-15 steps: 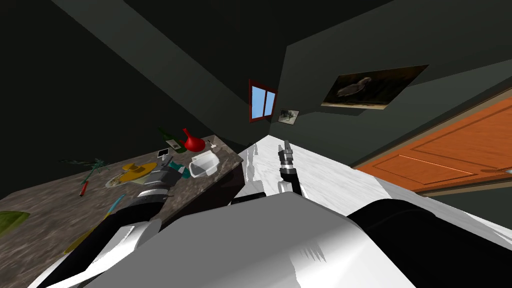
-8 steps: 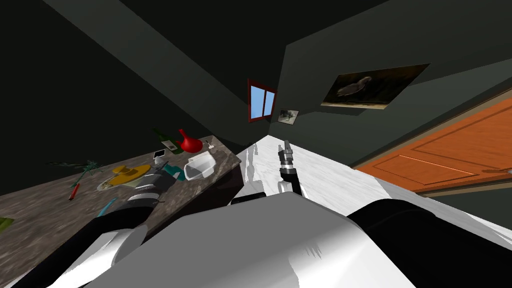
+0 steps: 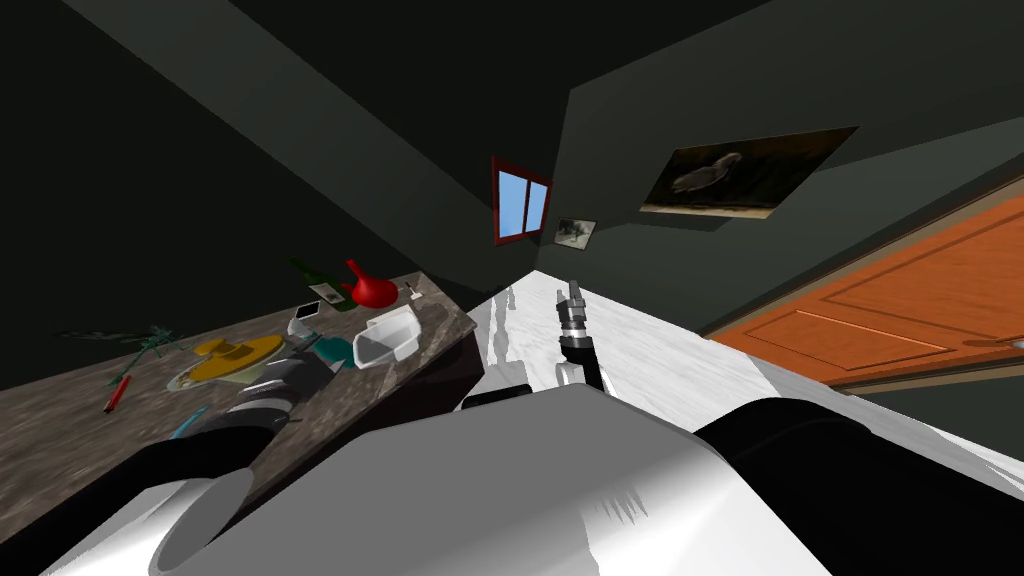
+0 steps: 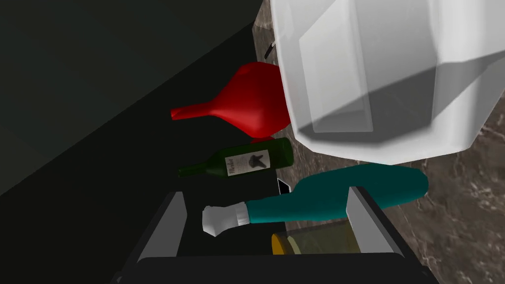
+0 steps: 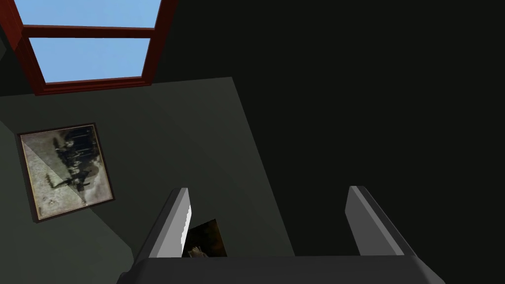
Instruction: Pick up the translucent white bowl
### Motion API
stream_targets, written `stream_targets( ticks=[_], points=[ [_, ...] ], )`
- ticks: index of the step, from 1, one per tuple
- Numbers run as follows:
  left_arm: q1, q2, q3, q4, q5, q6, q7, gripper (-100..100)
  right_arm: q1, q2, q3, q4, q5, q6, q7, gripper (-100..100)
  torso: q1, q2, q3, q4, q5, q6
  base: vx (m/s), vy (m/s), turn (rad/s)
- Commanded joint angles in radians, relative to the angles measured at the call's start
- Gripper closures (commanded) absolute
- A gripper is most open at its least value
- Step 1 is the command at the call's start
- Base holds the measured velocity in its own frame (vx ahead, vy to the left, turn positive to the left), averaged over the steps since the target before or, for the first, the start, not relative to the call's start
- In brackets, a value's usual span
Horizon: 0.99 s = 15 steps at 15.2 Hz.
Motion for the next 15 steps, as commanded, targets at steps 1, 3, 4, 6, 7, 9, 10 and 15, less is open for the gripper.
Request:
stream_targets(
  ticks=[1, 3, 4, 6, 7, 9, 10, 15],
  points=[
    [0.019, 0.019, 0.036, -0.003, 0.039, 0.050, 0.017, -100, 0.000, 0.000, 0.000, 0.000, 0.000, 0.000, 0.000, 0, 0.000, 0.000, 0.000, 0.000, 0.000, 0.000, 0.034, -0.064, -0.016],
    [0.019, 0.019, 0.036, -0.003, 0.039, 0.083, 0.017, -100, 0.000, 0.000, 0.000, 0.000, 0.000, 0.000, 0.000, 0, -0.001, -0.001, 0.000, 0.000, 0.000, 0.000, 0.035, -0.056, -0.006],
    [0.019, 0.019, 0.036, -0.003, 0.039, 0.083, 0.017, -100, 0.000, 0.000, 0.000, 0.000, 0.000, 0.000, 0.000, 0, 0.000, -0.001, 0.000, 0.000, 0.000, 0.000, 0.017, -0.022, 0.001],
    [0.034, 0.035, 0.067, -0.003, 0.073, 0.136, 0.032, -100, 0.000, 0.000, 0.000, 0.000, 0.000, 0.000, 0.000, 0, 0.001, 0.000, 0.000, 0.000, 0.000, 0.000, 0.031, -0.048, -0.021],
    [0.034, 0.035, 0.067, -0.003, 0.073, 0.143, 0.032, -100, 0.000, 0.000, 0.000, 0.000, 0.000, 0.000, 0.000, 0, 0.000, -0.001, 0.000, 0.000, 0.000, 0.000, 0.027, -0.040, -0.002],
    [0.048, 0.051, 0.097, -0.003, 0.108, 0.191, 0.046, -100, 0.000, 0.000, 0.000, 0.000, 0.000, 0.000, 0.000, 0, 0.000, -0.001, 0.000, 0.000, 0.000, 0.000, 0.047, -0.061, -0.020],
    [0.048, 0.051, 0.097, -0.003, 0.108, 0.204, 0.046, -100, 0.000, 0.000, 0.000, 0.000, 0.000, 0.000, 0.000, 0, -0.001, -0.001, -0.001, 0.000, 0.000, 0.000, 0.031, -0.050, 0.001],
    [0.075, 0.078, 0.157, -0.005, 0.176, 0.300, 0.074, -100, 0.000, 0.000, 0.000, 0.000, 0.000, 0.000, 0.000, 0, 0.001, 0.000, 0.000, 0.000, 0.000, 0.000, 0.029, -0.047, -0.013]
  ],
)
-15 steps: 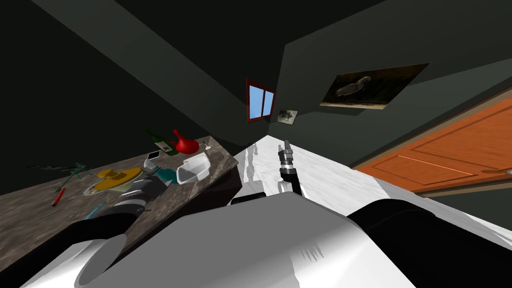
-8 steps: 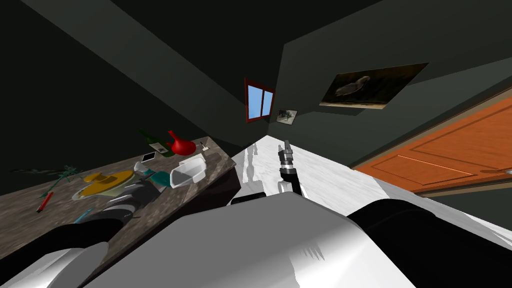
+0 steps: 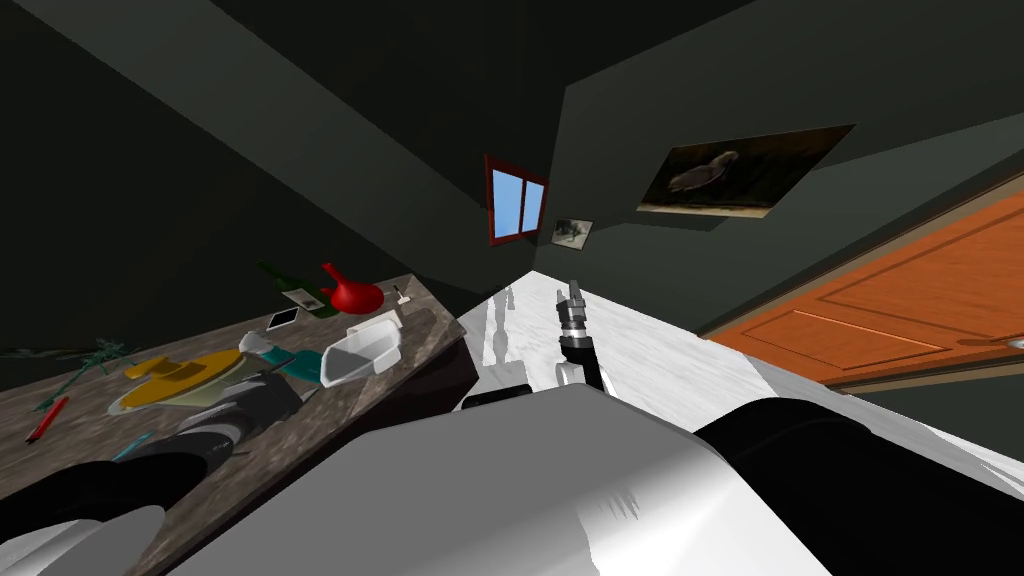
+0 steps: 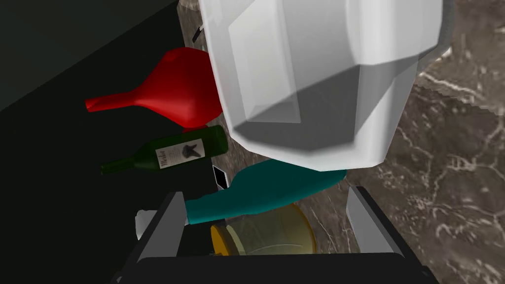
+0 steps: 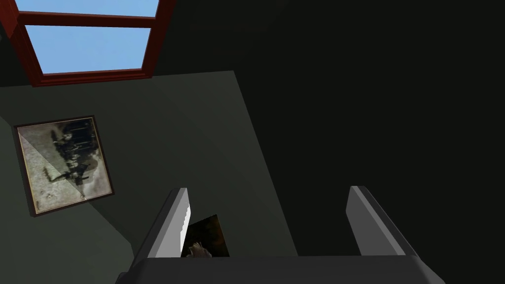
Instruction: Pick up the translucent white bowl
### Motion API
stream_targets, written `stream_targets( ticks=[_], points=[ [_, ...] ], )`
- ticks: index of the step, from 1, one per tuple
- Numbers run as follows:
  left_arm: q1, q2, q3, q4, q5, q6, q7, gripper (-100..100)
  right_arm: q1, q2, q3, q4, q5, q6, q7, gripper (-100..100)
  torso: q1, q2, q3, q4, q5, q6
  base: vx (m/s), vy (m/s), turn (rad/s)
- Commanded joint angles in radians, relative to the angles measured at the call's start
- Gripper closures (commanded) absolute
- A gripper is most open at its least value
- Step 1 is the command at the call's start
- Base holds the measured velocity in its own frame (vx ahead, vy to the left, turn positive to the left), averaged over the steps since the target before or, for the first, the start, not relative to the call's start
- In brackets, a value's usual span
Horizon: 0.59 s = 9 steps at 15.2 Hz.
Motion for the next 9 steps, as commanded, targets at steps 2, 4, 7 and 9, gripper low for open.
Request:
stream_targets(
  ticks=[2, 4, 7, 9],
  points=[
    [0.007, 0.006, 0.018, -0.002, 0.019, 0.056, 0.011, -100, 0.000, 0.000, 0.000, 0.000, 0.000, 0.000, 0.000, 0, 0.000, 0.000, 0.000, 0.000, 0.000, 0.000, 0.034, -0.048, -0.014],
    [0.019, 0.018, 0.047, -0.002, 0.052, 0.104, 0.024, -100, 0.000, 0.000, 0.000, 0.000, 0.000, 0.000, 0.000, 0, -0.001, -0.001, -0.001, 0.000, 0.000, 0.000, 0.048, -0.064, -0.023],
    [0.032, 0.031, 0.075, -0.003, 0.086, 0.161, 0.038, -100, 0.000, 0.000, 0.000, 0.000, 0.000, 0.000, 0.000, 0, -0.001, -0.002, -0.001, 0.000, 0.000, 0.000, 0.045, -0.051, -0.017],
    [0.043, 0.042, 0.103, -0.004, 0.118, 0.198, 0.051, -100, 0.000, 0.000, 0.000, 0.000, 0.000, 0.000, 0.000, 0, -0.001, -0.001, -0.001, 0.000, 0.000, 0.000, 0.042, -0.044, -0.016]
  ],
)
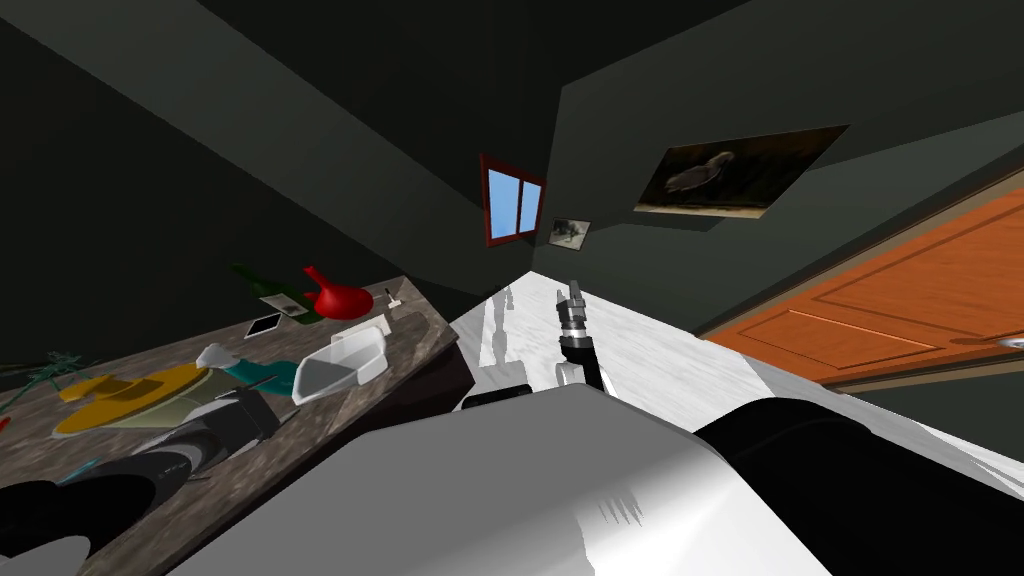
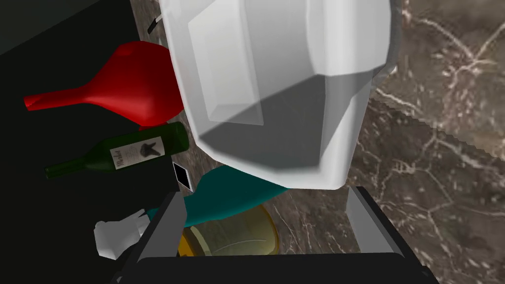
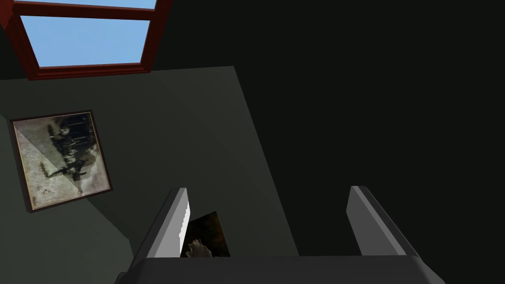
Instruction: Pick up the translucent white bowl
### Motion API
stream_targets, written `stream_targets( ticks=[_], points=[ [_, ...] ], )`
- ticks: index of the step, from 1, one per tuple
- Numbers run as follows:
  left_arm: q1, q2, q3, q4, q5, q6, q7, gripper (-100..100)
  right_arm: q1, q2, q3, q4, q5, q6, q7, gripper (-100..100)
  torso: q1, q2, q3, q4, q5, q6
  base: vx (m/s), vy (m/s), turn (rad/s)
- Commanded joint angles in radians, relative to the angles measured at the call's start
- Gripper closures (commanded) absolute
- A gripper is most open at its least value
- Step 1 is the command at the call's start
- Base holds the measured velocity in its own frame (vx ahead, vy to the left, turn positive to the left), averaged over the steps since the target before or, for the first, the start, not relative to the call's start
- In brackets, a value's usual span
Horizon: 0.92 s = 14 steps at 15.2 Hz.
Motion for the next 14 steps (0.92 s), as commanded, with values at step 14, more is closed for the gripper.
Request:
stream_targets(
  ticks=[14],
  points=[
    [0.054, 0.054, 0.143, -0.006, 0.171, 0.304, 0.072, -100, 0.000, 0.000, 0.000, 0.000, 0.000, 0.000, 0.000, 0, 0.000, -0.001, -0.001, 0.000, 0.000, 0.000, 0.049, -0.046, -0.021]
  ],
)
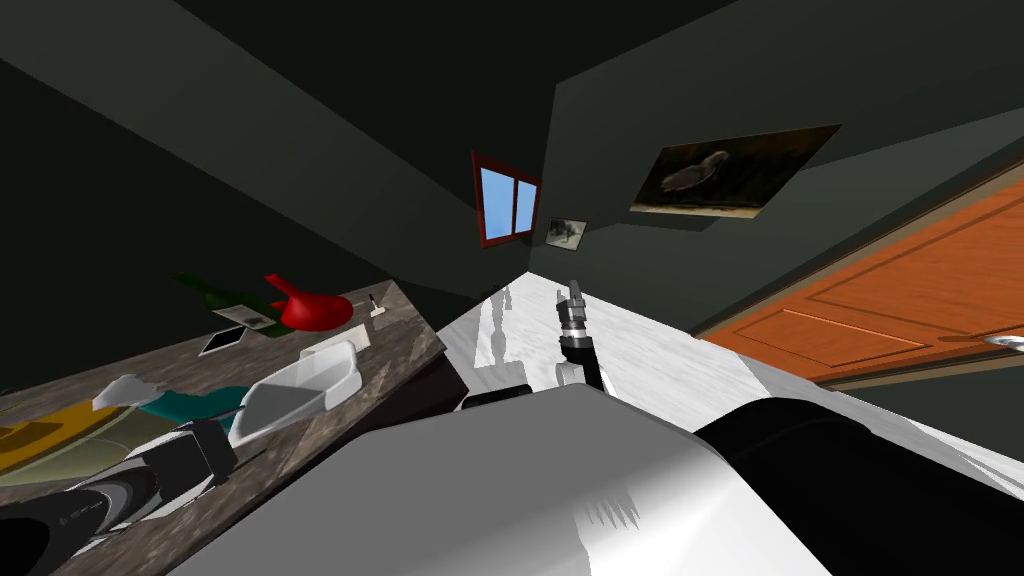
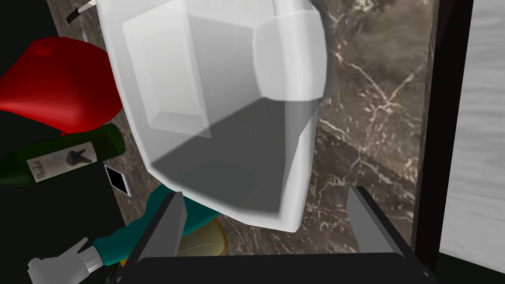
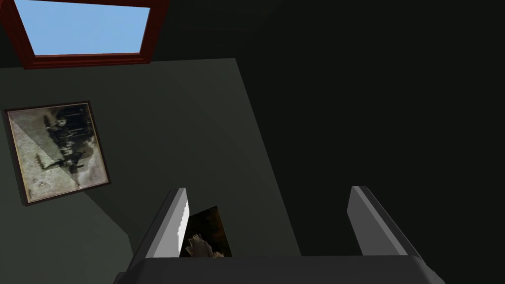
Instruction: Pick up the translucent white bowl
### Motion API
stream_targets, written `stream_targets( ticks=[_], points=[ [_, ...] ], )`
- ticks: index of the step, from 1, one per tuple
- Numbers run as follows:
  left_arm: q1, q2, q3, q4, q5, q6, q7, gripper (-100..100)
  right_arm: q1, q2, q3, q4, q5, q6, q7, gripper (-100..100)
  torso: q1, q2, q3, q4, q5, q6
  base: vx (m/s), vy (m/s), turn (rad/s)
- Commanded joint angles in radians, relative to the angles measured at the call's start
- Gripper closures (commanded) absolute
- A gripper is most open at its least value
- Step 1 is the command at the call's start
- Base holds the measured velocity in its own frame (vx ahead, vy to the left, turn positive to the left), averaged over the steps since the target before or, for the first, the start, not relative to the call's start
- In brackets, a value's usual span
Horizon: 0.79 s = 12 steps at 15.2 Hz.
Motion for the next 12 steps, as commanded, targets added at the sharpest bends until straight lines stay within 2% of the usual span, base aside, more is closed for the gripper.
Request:
stream_targets(
  ticks=[1, 2, 3, 4, 6, 7, 8, 11, 12],
  points=[
    [0.006, 0.005, 0.016, 0.000, 0.020, 0.044, 0.007, -100, 0.000, 0.000, 0.000, 0.000, 0.000, 0.000, 0.000, 0, 0.000, 0.000, 0.000, 0.000, 0.000, 0.000, 0.054, -0.039, -0.027],
    [0.014, 0.011, 0.037, -0.002, 0.046, 0.069, 0.018, -100, 0.000, 0.000, 0.000, 0.000, 0.000, 0.000, 0.000, 0, 0.000, 0.000, 0.000, 0.000, 0.000, 0.000, 0.064, -0.039, -0.038],
    [0.014, 0.011, 0.037, -0.002, 0.046, 0.088, 0.018, -100, 0.000, 0.000, 0.000, 0.000, 0.000, 0.000, 0.000, 0, 0.001, 0.000, 0.000, 0.000, 0.000, 0.000, 0.066, -0.043, -0.033],
    [0.021, 0.016, 0.056, -0.003, 0.071, 0.111, 0.028, -100, 0.000, 0.000, 0.000, 0.000, 0.000, 0.000, 0.000, 0, 0.000, 0.000, 0.000, 0.000, 0.000, 0.000, 0.072, -0.046, -0.031],
    [0.021, 0.016, 0.056, -0.003, 0.071, 0.130, 0.028, -100, 0.000, 0.000, 0.000, 0.000, 0.000, 0.000, 0.000, 0, 0.000, -0.001, 0.000, 0.000, 0.000, 0.000, 0.059, -0.041, -0.016],
    [0.028, 0.021, 0.074, -0.005, 0.093, 0.166, 0.037, -100, 0.000, 0.000, 0.000, 0.000, 0.000, 0.000, 0.000, 0, 0.001, 0.000, 0.000, 0.000, 0.000, 0.000, 0.053, -0.031, -0.024],
    [0.028, 0.021, 0.074, -0.005, 0.093, 0.168, 0.037, -100, 0.000, 0.000, 0.000, 0.000, 0.000, 0.000, 0.000, 0, 0.001, 0.000, 0.000, 0.000, 0.000, 0.000, 0.052, -0.028, -0.028],
    [0.039, 0.027, 0.105, -0.007, 0.133, 0.234, 0.052, -100, 0.000, 0.000, 0.000, 0.000, 0.000, 0.000, 0.000, 0, 0.001, 0.000, 0.000, 0.000, 0.000, 0.000, 0.062, -0.028, -0.031],
    [0.039, 0.027, 0.105, -0.007, 0.133, 0.234, 0.052, -100, 0.000, 0.000, 0.000, 0.000, 0.000, 0.000, 0.000, 0, 0.001, 0.000, 0.000, 0.000, 0.000, 0.000, 0.062, -0.032, -0.028]
  ],
)
